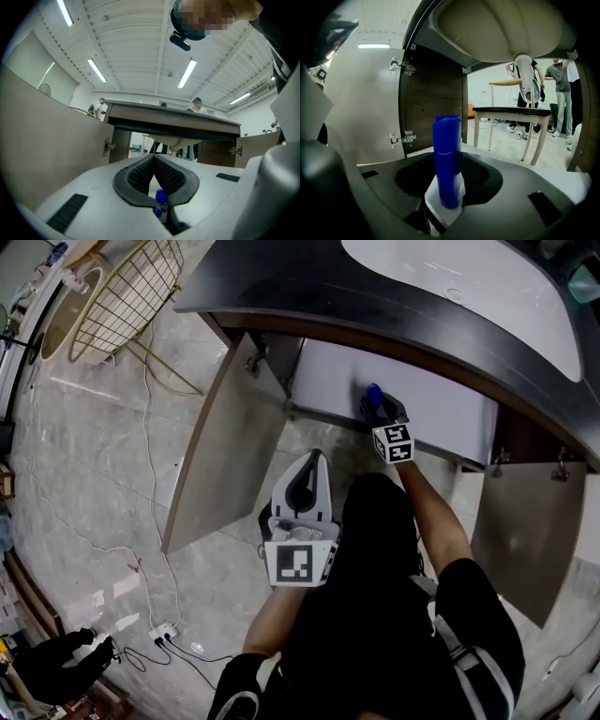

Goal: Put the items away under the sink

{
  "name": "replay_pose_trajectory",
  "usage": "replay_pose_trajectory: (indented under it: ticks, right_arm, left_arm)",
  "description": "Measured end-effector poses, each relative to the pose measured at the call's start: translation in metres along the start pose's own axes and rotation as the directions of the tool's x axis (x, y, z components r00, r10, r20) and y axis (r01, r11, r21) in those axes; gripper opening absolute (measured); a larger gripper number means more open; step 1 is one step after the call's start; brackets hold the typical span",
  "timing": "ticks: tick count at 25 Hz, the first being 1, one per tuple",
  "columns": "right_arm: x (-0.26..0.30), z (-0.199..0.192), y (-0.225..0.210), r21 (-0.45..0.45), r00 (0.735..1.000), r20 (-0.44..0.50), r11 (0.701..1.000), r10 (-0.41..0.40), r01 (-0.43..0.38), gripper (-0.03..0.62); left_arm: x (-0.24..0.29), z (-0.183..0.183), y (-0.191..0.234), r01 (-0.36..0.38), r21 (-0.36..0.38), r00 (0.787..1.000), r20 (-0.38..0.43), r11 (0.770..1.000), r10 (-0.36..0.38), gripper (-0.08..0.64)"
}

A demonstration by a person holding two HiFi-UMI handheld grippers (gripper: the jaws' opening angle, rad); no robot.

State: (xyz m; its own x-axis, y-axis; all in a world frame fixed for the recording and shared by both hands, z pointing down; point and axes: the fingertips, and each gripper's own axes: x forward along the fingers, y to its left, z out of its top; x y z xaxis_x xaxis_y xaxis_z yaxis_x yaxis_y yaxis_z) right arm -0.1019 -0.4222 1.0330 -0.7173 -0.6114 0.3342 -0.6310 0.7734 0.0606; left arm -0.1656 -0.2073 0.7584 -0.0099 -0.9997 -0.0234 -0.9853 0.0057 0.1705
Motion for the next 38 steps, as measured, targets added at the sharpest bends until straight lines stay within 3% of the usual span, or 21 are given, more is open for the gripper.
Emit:
replay_pose_trajectory:
  ticks: [17,25,33,38]
  right_arm:
    - [-0.009,-0.006,-0.003,0.014,0.997,-0.07,1.0,0.016,-0.015,0.186]
    - [-0.028,-0.007,0.0,0.029,0.994,-0.107,0.999,0.034,-0.031,0.183]
    - [-0.057,0.001,0.005,0.095,0.971,-0.237,0.996,0.019,0.004,0.082]
    - [-0.096,0.012,0.015,0.127,0.93,-0.367,0.991,0.016,0.033,0.024]
  left_arm:
    - [0.005,-0.002,-0.005,0.007,-0.003,1.0,0.003,1.0,-0.007,0.015]
    - [0.024,-0.006,-0.004,0.012,-0.03,0.999,-0.046,0.999,-0.013,0.015]
    - [0.038,0.024,-0.003,0.007,-0.086,0.991,-0.131,0.996,-0.018,0.015]
    - [0.031,0.069,-0.003,-0.037,-0.123,0.978,-0.207,0.992,0.01,0.015]
